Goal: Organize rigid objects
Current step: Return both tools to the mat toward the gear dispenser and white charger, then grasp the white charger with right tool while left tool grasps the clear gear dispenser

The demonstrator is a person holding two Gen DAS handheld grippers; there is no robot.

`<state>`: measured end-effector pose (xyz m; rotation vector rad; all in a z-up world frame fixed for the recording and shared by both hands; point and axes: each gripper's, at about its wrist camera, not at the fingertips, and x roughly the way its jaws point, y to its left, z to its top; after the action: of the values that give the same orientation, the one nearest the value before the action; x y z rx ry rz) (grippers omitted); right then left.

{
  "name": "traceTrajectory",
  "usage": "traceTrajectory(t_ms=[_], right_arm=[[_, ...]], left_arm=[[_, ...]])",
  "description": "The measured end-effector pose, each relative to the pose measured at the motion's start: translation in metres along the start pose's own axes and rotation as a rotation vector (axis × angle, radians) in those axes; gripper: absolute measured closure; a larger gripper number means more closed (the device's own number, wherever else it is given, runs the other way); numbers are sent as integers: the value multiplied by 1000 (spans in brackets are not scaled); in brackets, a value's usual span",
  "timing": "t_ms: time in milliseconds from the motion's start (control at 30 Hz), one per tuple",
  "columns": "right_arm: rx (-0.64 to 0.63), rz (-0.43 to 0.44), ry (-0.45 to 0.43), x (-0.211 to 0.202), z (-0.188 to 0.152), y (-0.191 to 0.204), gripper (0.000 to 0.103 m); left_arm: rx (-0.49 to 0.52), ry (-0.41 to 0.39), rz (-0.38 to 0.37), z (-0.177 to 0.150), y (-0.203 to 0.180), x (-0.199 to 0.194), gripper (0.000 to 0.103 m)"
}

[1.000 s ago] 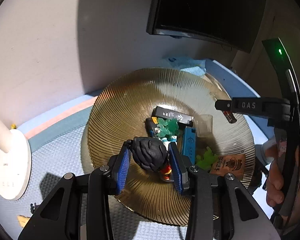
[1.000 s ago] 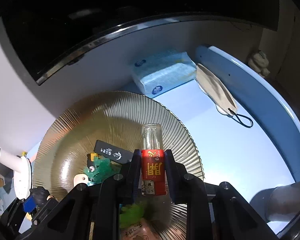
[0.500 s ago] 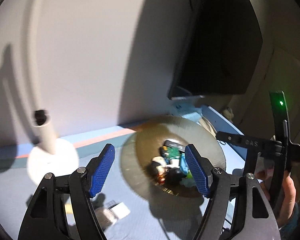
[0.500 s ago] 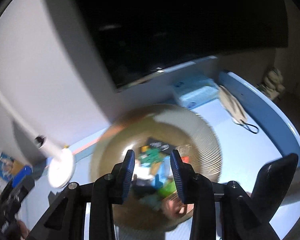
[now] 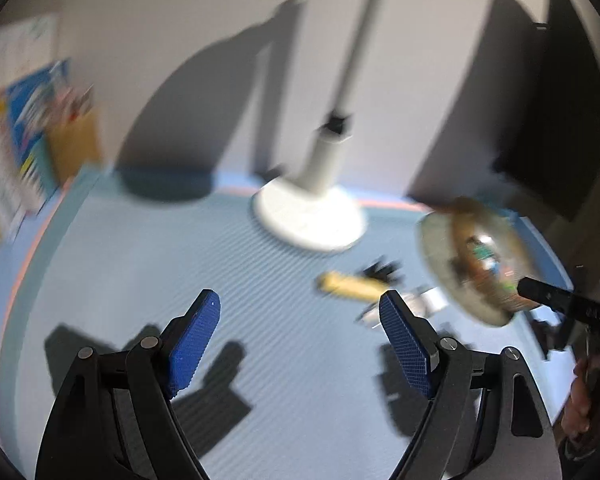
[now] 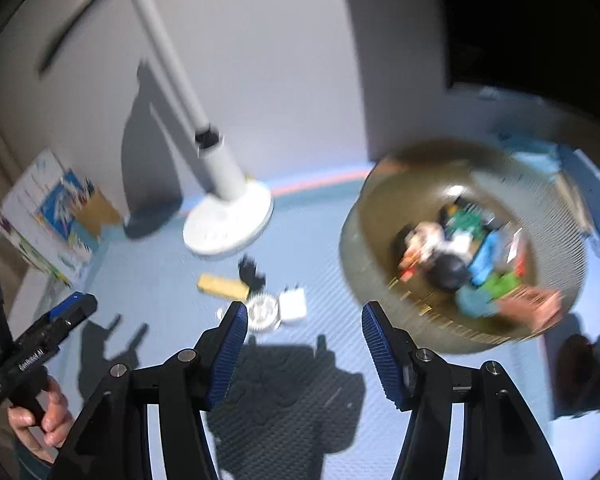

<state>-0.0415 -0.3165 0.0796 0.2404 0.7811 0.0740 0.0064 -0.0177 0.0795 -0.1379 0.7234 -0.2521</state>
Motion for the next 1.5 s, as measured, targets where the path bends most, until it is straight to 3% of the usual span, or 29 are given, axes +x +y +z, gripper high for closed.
traceTrajectory(t_ms=[167,333,467,700,1000,1100,1200,1333,1400,1500], right_arm=[[-54,-25,40,59,-39,11,45],[-82,-31,51,85,-61,9,45],[-92,-45,25,85,-58,12,45],[-60,-10,28,84,-57,5,45],[-49,-36,30,83,-59,2,45],[-61,-33,50,84,-58,4,45],[-53,2,79,86,-49,2,45],[-61,-9,76,90,-24,4,45],[-44,32,101,101,-18,5,45],[-42,28,108,112,-17,7,45]], left_arm=[[-18,86,28,-32,14,31,22],[17,113,61,-56,14,51,24],[23,68,36,-55,14,42,24],[14,88,9,-56,15,44,24],[90,85,60,-60,1,45,24],[110,117,62,-60,-2,49,24],[137,186,3,-53,-13,55,24],[272,156,-63,-29,-52,56,24],[346,173,-96,-23,-71,69,24],[406,200,-119,-20,-90,94,24]])
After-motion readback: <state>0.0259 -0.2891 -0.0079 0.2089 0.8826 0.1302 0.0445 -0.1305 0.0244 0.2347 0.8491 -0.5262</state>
